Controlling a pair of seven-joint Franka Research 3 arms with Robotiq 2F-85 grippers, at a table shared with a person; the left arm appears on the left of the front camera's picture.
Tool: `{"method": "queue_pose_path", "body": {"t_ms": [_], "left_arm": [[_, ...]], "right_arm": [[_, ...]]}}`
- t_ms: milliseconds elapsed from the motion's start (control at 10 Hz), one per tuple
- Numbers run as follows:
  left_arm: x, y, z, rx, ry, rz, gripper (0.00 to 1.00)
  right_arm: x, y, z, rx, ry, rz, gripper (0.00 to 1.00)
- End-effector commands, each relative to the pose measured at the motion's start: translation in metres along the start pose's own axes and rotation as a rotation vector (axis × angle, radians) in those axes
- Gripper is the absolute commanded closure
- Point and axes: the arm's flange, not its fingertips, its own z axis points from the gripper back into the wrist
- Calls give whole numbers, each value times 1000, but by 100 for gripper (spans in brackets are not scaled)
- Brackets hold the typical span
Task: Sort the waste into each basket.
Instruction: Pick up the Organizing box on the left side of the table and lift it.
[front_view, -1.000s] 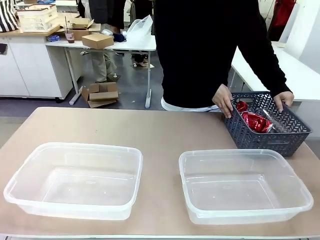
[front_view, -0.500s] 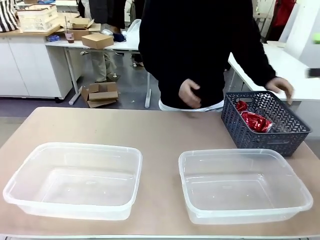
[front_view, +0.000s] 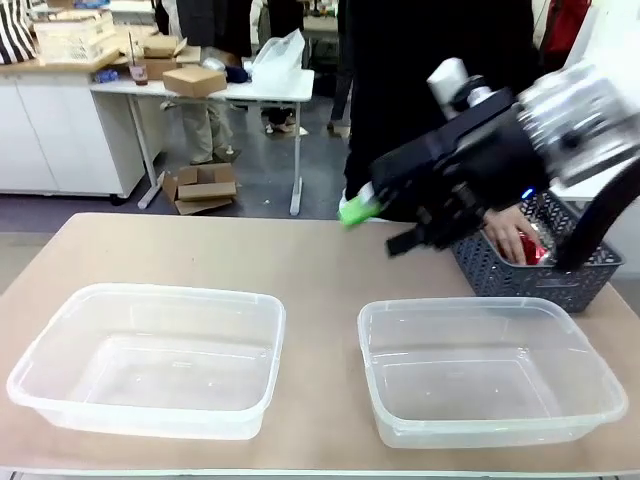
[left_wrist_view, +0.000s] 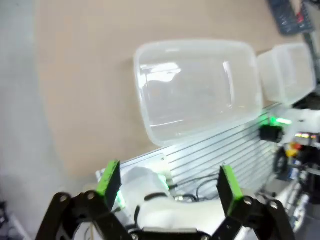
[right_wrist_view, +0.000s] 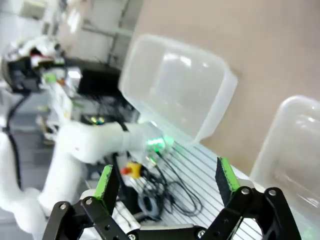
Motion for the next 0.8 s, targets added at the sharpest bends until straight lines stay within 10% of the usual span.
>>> {"method": "queue_pose_path", "body": {"t_ms": [0,100,200,500,700], "left_arm": [[1,28,-52,-202,-134,50,0],[4,21,-49,-509,-218,43,0],[-2,16,-30,-75,-27,14,0],[5,25,-40,-189,-74,16,0],[36,16,-88,-30,62,106,0]], "right_arm": [[-42,-40,-11,65,119,23,0],[0,0,0,0,0,0,0],[0,0,0,0,0,0,0],[0,0,-6,5,21,18,0],[-10,22,-60,-175,29,-104,0]]}}
